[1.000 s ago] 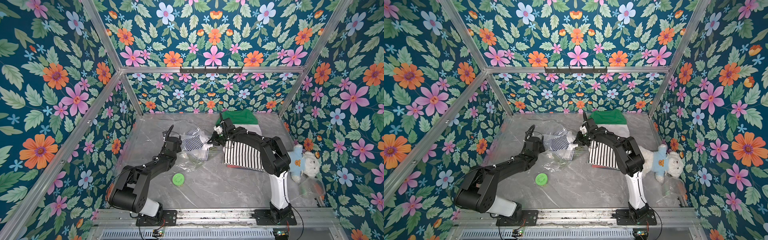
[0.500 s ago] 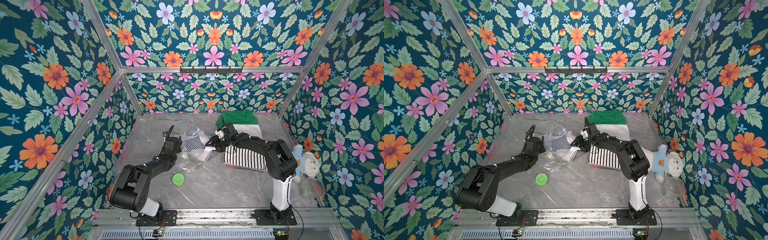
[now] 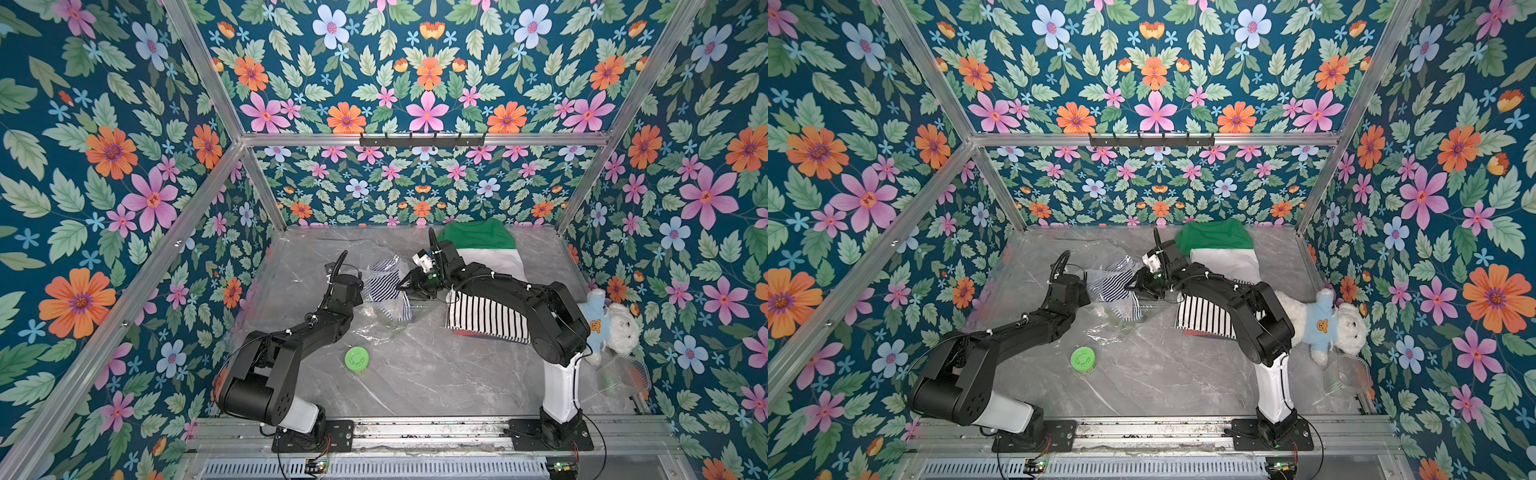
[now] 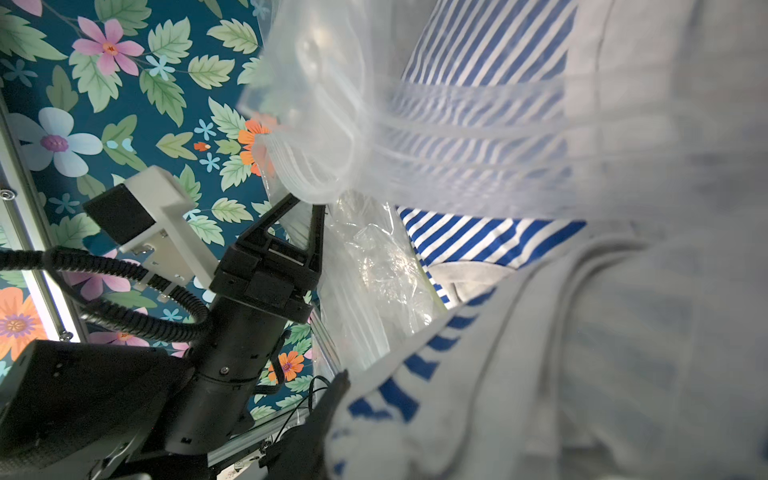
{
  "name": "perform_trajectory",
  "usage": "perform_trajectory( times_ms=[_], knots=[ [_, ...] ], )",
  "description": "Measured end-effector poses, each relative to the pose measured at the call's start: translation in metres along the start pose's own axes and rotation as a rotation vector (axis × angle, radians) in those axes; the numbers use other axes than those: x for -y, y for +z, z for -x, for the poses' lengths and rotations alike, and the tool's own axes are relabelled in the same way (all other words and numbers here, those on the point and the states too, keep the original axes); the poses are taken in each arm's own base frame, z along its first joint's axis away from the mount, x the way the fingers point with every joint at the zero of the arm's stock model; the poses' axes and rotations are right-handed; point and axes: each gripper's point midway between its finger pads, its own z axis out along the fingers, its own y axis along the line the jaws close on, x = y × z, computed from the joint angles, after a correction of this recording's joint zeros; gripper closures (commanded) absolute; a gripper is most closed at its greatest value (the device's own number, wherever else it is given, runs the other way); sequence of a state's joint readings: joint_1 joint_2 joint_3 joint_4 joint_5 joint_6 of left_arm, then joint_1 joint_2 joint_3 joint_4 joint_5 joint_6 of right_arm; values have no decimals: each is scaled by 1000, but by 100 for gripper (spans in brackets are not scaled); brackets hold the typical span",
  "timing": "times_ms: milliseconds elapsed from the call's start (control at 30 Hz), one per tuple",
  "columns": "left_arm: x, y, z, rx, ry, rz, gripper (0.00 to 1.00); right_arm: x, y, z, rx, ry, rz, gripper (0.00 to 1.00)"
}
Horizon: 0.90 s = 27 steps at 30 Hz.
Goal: Take the tank top out of the vacuum bag
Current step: Take out the tank top from the vacuum bag.
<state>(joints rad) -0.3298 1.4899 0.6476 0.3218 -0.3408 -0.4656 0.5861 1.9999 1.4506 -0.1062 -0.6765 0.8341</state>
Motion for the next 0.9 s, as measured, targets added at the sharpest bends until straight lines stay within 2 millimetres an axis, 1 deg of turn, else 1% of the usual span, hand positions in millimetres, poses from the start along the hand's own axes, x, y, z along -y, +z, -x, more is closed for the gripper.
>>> perform_trajectory(
  times_ms=[67, 200, 300, 400, 433, 533, 667, 700, 733, 900],
  knots=[
    [0, 0, 0, 0, 0, 0, 100, 6, 1, 2, 5, 9, -15, 43],
    [0, 0, 0, 1, 0, 0, 100, 32, 7, 3, 13, 44, -86, 32],
    [0, 0, 0, 1, 0, 0, 100, 45, 12, 2, 10, 54, -120, 27],
    [0, 0, 0, 1, 0, 0, 100, 53, 18, 3, 3, 61, -135, 27],
    [0, 0, 0, 1, 0, 0, 100, 56, 20, 3, 1, 64, -138, 30],
    [0, 0, 0, 1, 0, 0, 100, 59, 24, 3, -8, 70, -138, 47],
    [0, 1, -1, -2, 1, 1, 100, 49, 23, 7, -2, 54, -116, 90],
    [0, 1, -1, -3, 2, 1, 100, 45, 21, 7, 1, 49, -111, 97],
    [0, 1, -1, -3, 2, 1, 100, 41, 18, 8, 7, 43, -106, 100],
    [0, 1, -1, -3, 2, 1, 100, 12, -1, 18, 66, -1, -31, 100]
  ],
)
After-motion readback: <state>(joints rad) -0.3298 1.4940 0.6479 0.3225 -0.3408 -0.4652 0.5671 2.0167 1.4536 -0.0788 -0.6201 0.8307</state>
